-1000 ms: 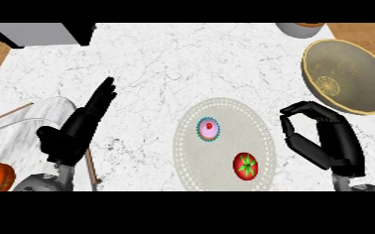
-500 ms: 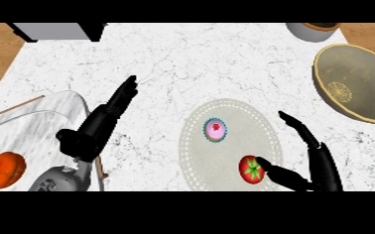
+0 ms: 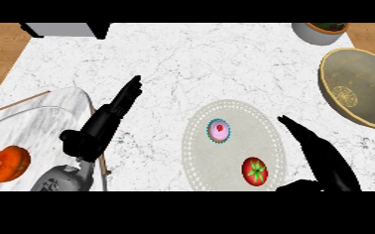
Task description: Pick the tomato from the placemat and place it in the bowl
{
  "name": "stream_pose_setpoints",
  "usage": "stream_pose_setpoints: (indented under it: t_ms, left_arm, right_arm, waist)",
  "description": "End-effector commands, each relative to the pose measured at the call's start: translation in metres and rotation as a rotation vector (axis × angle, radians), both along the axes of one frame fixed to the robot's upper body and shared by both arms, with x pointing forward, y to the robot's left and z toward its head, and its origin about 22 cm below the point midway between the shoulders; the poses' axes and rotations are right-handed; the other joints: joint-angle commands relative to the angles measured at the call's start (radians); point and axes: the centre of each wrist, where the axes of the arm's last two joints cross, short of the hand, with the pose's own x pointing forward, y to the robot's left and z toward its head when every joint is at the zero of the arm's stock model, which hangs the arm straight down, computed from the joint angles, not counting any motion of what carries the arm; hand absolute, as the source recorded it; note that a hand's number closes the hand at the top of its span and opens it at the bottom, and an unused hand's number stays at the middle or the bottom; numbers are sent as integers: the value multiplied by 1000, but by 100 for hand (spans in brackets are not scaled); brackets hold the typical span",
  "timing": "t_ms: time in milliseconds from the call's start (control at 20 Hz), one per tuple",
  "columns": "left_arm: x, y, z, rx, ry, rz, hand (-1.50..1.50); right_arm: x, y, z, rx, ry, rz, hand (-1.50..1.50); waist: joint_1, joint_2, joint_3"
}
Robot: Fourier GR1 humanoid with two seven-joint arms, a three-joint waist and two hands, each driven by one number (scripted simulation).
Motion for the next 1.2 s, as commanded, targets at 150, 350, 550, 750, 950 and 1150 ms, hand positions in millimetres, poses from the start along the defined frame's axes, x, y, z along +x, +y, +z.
stream_pose_setpoints:
  t_ms: [150, 350, 550, 750, 950, 1150]
  left_arm:
    - [8, -13, -4, -13, 1, 9, 0]
    - [10, 4, -12, -1, -2, 4, 0]
    - [4, -10, -8, -15, 5, -7, 0]
    - [4, -17, -13, -2, 15, 15, 0]
    - [-2, 4, -11, -11, 7, 4, 0]
    - [10, 7, -5, -12, 9, 18, 0]
  right_arm:
    - [6, 35, 54, -166, 370, 76, -150]
    - [18, 58, 88, -165, 459, 78, -150]
    - [29, 88, 86, -206, 514, 45, -150]
    - [32, 94, 84, -193, 507, 38, -150]
    - [24, 99, 61, -218, 499, 62, -150]
    - [11, 103, 58, -215, 410, 37, -150]
  waist:
    - [-3, 5, 3]
    - [-6, 3, 6]
    - [0, 1, 6]
    - [-15, -1, 8]
    - [-14, -1, 8]
    - [-21, -1, 8]
